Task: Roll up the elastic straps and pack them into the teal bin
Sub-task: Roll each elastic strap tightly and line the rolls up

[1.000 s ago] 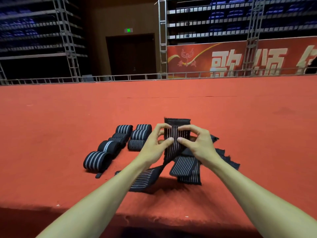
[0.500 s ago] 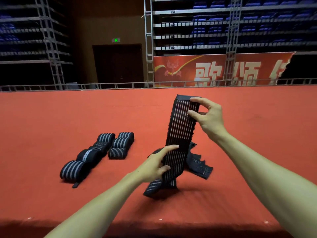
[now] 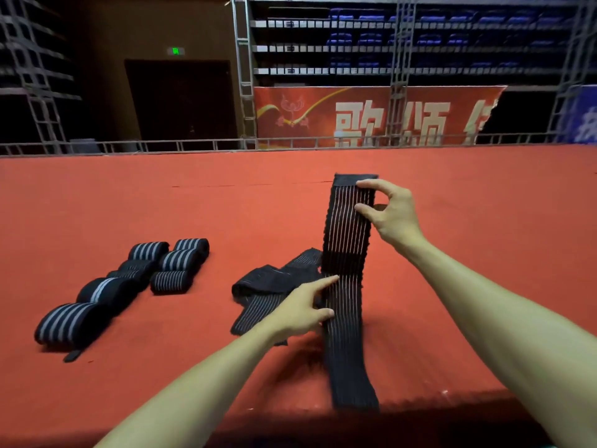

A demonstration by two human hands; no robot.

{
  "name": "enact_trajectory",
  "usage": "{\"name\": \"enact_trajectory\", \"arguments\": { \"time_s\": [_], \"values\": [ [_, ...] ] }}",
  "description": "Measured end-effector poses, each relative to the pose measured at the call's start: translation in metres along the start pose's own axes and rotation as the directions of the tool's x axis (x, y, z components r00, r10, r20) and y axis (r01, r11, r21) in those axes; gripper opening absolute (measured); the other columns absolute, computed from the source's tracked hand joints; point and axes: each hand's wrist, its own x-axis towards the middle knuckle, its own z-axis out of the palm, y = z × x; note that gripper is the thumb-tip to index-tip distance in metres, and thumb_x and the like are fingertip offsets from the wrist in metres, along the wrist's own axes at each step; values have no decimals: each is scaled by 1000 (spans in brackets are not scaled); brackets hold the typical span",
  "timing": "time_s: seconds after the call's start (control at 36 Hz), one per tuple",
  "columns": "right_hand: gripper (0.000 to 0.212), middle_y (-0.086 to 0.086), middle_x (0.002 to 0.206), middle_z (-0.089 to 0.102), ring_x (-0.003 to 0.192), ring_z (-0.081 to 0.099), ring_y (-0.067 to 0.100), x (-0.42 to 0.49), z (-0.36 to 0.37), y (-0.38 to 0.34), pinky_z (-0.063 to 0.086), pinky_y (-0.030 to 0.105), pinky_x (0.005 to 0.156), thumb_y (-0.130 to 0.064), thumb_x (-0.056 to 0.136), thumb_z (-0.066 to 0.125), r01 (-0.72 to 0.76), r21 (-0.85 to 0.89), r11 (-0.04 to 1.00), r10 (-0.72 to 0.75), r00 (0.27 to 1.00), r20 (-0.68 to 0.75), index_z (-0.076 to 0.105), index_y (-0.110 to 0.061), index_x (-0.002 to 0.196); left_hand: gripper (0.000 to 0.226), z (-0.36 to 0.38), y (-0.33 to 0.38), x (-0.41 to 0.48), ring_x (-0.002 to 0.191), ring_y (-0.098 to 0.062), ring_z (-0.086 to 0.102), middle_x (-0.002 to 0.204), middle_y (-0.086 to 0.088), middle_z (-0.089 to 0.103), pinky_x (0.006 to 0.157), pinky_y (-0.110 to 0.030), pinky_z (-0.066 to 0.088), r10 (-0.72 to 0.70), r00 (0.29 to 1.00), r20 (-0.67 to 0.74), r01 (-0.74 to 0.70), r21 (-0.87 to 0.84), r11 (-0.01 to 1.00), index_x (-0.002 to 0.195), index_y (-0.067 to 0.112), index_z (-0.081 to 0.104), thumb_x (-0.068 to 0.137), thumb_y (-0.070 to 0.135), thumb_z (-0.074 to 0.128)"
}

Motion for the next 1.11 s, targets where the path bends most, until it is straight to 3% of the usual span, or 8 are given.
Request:
{"name": "enact_trajectory", "arguments": {
  "time_s": [0.06,0.17,0.33,0.53,0.75,0.92,1.03,1.11],
  "values": [
    [38,-8,109,67,104,67,15,-10,8,17,54,38,96,-3,79,79,-38,2,999,38,999,25,71,-15,114,65,2,-11,5,64,9,55,125,0,59,71,-9,46,11,999,34,-18,203,979,148,26,41,91,9,66],
    [37,-12,107,67,102,66,14,-20,16,43,52,46,95,-3,79,78,-54,-9,999,54,998,25,72,-16,113,45,-19,-28,16,79,-6,43,104,0,50,78,-17,32,27,997,-71,3,387,922,135,22,55,92,24,67],
    [39,-22,101,65,91,63,1,-25,26,65,57,41,86,-2,80,78,-90,29,996,89,996,15,69,-27,108,25,-61,-56,42,95,-18,56,110,-3,59,87,-25,41,-57,980,-191,135,423,896,119,16,65,95,23,63],
    [43,-22,103,66,84,65,-4,-41,41,99,58,42,85,-1,80,77,-174,97,980,172,985,35,67,-35,104,30,-56,-65,78,123,-19,57,129,-6,63,105,-29,41,-121,987,-102,153,418,895,125,14,63,96,22,62],
    [49,-22,104,67,95,66,10,-61,44,125,58,42,84,2,79,77,-194,124,973,188,980,57,65,-41,100,38,-40,-79,94,101,-22,61,114,-6,59,90,-26,44,-263,945,-195,310,272,911,124,16,60,90,27,71],
    [46,-11,104,69,90,67,14,-68,48,134,58,30,75,2,80,77,-201,147,969,195,979,50,66,-37,102,35,-39,-76,93,72,-17,59,110,-7,57,83,-38,56,-272,957,-96,276,24,961,117,13,62,86,1,72],
    [49,-19,103,68,89,68,12,-70,49,131,58,28,77,3,80,76,-210,144,967,204,977,54,65,-41,100,33,-41,-69,92,96,-12,57,120,1,58,92,-26,44,-82,997,-14,81,390,917,124,17,63,91,18,68],
    [44,-15,104,70,92,70,16,-71,47,132,59,45,82,4,80,74,-231,157,960,226,973,48,69,-33,104,36,-36,-68,97,127,-18,47,137,0,54,111,-34,30,14,991,134,-85,538,838,129,19,61,94,27,64]
  ]
}}
